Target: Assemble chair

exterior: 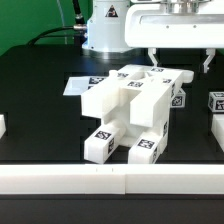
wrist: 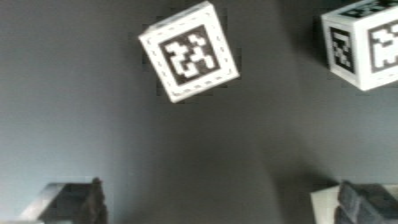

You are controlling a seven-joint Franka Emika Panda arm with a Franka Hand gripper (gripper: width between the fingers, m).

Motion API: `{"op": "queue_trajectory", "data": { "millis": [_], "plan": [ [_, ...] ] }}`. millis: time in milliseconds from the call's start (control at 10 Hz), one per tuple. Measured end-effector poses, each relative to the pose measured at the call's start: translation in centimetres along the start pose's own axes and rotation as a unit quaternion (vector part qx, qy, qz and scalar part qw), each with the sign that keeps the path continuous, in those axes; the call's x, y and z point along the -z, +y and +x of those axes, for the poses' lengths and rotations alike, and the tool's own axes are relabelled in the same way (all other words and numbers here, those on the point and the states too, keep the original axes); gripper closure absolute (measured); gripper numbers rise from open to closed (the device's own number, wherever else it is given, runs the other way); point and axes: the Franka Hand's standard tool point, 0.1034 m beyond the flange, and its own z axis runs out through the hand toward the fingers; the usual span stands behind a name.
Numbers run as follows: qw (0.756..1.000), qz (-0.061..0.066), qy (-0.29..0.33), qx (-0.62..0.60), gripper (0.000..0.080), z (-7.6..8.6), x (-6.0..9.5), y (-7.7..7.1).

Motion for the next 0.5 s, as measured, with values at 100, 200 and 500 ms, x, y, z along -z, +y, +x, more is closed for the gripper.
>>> {"op": "queue_trajectory", "data": {
  "millis": [100,200,500],
  "plan": [
    [1.0,0.0,-0.001,0.0,0.015,0.0,0.0,0.0],
    [1.0,-0.001,-0.001,0.0,0.015,-0.1,-0.1,0.0],
    [0.999,-0.001,-0.006,0.032,0.015,-0.6,-0.1,-1.2]
  ]
}}
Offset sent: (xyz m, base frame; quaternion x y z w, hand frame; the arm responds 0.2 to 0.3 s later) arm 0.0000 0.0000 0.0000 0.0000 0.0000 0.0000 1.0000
